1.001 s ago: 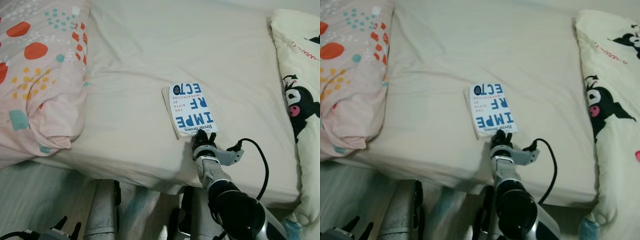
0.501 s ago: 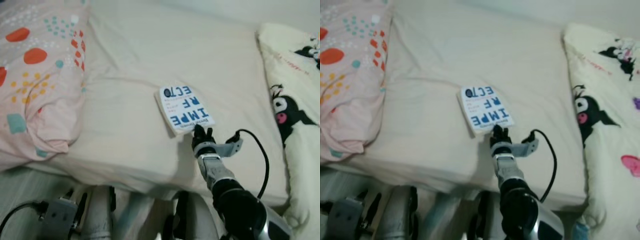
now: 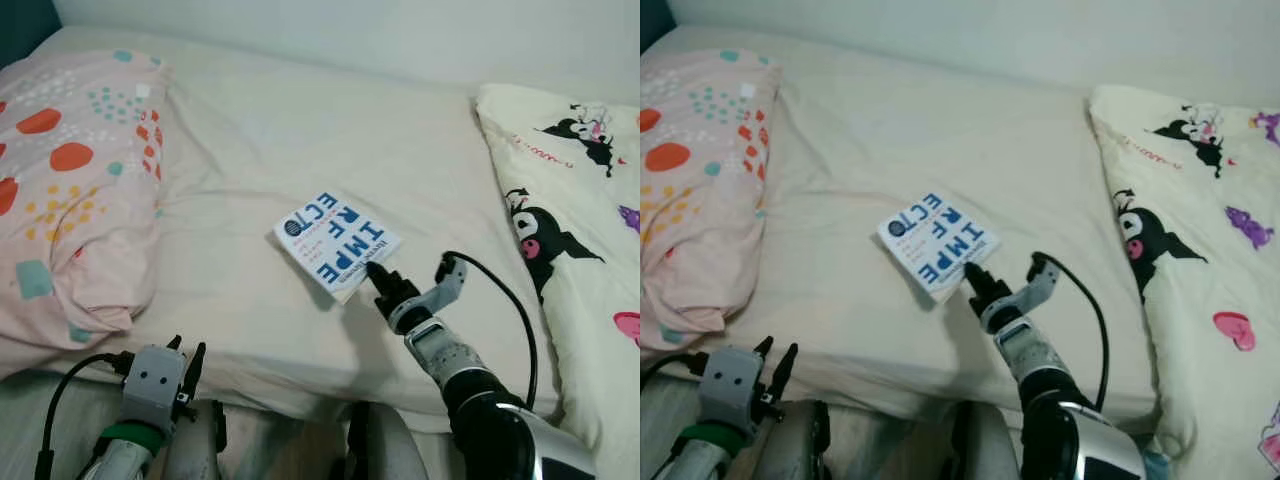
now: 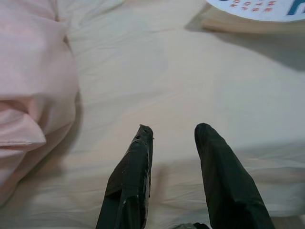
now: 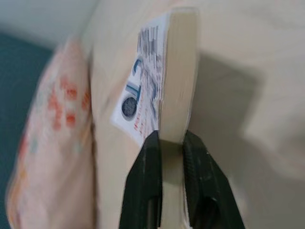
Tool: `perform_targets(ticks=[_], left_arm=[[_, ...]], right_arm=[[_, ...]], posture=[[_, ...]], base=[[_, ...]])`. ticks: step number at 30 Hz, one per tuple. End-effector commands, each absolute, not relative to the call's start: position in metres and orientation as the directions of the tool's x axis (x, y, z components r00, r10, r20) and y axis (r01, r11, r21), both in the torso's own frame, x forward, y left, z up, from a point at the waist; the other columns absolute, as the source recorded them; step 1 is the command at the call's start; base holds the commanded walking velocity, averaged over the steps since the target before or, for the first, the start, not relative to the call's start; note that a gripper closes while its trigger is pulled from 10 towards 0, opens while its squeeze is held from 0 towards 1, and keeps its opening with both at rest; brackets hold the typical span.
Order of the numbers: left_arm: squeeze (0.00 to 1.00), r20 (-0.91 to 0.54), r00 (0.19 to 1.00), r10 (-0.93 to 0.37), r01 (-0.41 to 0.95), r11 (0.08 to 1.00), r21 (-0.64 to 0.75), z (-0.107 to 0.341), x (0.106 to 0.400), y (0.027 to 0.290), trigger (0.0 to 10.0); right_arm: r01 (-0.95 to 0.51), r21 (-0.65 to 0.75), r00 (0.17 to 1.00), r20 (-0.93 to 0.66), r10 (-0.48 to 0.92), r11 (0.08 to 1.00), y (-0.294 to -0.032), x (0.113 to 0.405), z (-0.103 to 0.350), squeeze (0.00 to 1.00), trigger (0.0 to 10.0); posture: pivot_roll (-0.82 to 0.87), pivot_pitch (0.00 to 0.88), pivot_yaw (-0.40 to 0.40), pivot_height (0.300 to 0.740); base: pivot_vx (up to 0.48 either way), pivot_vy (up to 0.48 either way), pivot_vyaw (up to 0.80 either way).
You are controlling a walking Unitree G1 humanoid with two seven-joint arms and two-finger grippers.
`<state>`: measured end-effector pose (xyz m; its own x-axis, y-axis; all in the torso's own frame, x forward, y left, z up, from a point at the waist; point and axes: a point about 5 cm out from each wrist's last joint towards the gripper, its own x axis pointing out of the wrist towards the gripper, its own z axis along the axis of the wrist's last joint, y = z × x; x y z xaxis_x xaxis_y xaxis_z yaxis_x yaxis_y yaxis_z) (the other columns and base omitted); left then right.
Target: Clean up the room
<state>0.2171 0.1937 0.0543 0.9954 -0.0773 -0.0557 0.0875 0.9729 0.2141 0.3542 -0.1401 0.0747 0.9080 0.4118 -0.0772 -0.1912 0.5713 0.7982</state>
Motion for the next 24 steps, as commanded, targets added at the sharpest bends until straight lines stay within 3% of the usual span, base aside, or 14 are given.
perform_targets(ticks=[1,6,10,14,17,21,24], left_arm=[[0.0,-0.079,0.992,-0.102,0.116,0.975,0.188,0.049,0.208,0.194,10.0],[0.0,-0.092,0.98,-0.178,0.193,0.961,0.197,0.048,0.195,0.19,10.0],[0.0,-0.13,0.981,-0.145,0.172,0.959,0.227,0.04,0.179,0.194,10.0],[0.0,-0.14,0.983,-0.115,0.146,0.962,0.233,0.038,0.172,0.198,10.0],[0.0,-0.135,0.988,-0.072,0.102,0.968,0.228,0.039,0.167,0.204,10.0],[0.0,-0.123,0.992,-0.033,0.06,0.973,0.223,0.041,0.168,0.21,10.0],[0.0,-0.121,0.992,-0.029,0.056,0.973,0.223,0.041,0.169,0.211,10.0]], right_arm=[[-0.274,0.721,0.816,-0.177,0.551,0.637,-0.13,0.338,0.054,0.0,0.0],[-0.365,0.651,0.695,-0.285,0.66,0.665,-0.112,0.322,0.036,0.0,0.0],[-0.438,0.634,0.62,-0.301,0.724,0.638,-0.095,0.316,0.033,0.0,0.0],[-0.463,0.637,0.601,-0.286,0.746,0.617,-0.086,0.317,0.036,0.0,0.0],[-0.42,0.688,0.677,-0.196,0.709,0.591,-0.078,0.329,0.052,0.0,0.0],[-0.319,0.775,0.803,-0.084,0.59,0.545,-0.088,0.348,0.072,0.0,0.0],[-0.304,0.786,0.821,-0.07,0.567,0.538,-0.09,0.351,0.076,0.0,0.0]], posture=[[0.14,0.078,-0.06,0.602],[0.16,0.094,-0.068,0.602],[0.18,0.123,-0.085,0.602],[0.19,0.134,-0.096,0.602],[0.2,0.139,-0.104,0.602],[0.2,0.131,-0.106,0.602],[0.2,0.128,-0.106,0.602]], base=[[0.0,0.0,0.0],[0.0,0.0,0.0],[0.0,0.0,0.0],[0.0,0.0,0.0],[0.0,0.0,0.0],[0.0,0.0,0.0],[0.0,0.0,0.0]])
